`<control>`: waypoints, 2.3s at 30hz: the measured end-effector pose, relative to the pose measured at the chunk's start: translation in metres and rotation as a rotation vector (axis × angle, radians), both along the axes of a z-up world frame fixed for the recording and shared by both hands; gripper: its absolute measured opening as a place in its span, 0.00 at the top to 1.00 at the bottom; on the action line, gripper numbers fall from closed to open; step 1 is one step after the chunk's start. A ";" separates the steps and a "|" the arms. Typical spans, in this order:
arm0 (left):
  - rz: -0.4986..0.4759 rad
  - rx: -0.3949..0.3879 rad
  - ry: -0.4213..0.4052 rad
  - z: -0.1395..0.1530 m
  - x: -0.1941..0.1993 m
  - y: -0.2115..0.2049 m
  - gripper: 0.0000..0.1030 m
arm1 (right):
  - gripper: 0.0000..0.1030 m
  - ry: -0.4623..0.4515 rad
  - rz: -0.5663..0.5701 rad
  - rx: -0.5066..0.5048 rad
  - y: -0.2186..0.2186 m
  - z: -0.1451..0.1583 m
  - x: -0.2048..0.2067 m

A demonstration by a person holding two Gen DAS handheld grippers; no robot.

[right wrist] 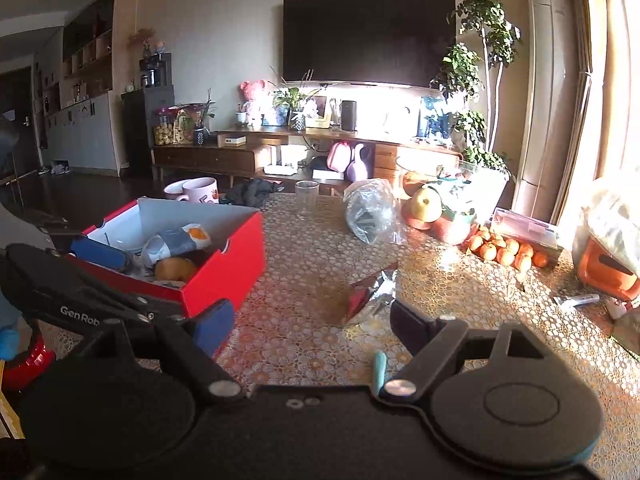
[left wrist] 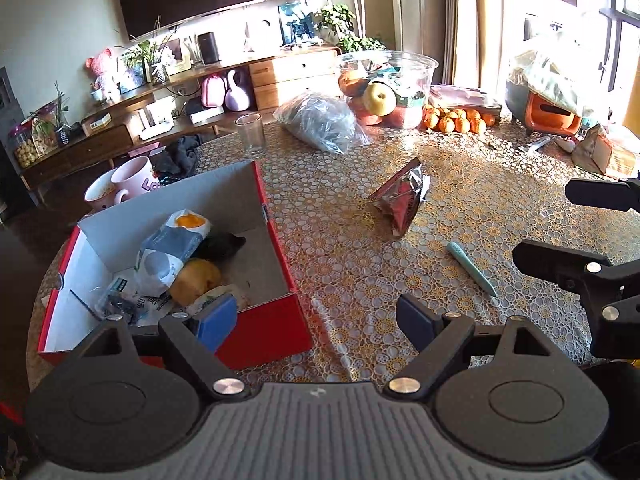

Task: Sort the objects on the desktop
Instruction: 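Withdraw both tools from the box toward the silver packet and teal marker, then grasp the teal marker with the right gripper while the left grasps the silver snack packet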

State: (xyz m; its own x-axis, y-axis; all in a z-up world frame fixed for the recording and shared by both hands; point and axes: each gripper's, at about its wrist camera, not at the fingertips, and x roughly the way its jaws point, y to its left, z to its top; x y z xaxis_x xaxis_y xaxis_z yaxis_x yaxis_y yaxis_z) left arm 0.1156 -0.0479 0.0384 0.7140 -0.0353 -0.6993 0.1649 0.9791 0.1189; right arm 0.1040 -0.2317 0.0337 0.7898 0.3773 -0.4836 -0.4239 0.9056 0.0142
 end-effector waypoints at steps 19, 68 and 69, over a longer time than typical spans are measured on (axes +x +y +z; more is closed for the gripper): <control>-0.087 -0.053 0.012 -0.035 0.059 -0.055 0.16 | 0.18 0.073 -0.054 -0.023 -0.034 -0.054 0.027; -0.073 -0.093 0.008 -0.136 0.192 -0.104 0.00 | 0.45 0.173 -0.073 -0.079 -0.020 -0.147 0.089; -0.073 -0.095 0.007 -0.137 0.193 -0.104 0.00 | 0.46 0.170 -0.076 -0.081 -0.020 -0.146 0.089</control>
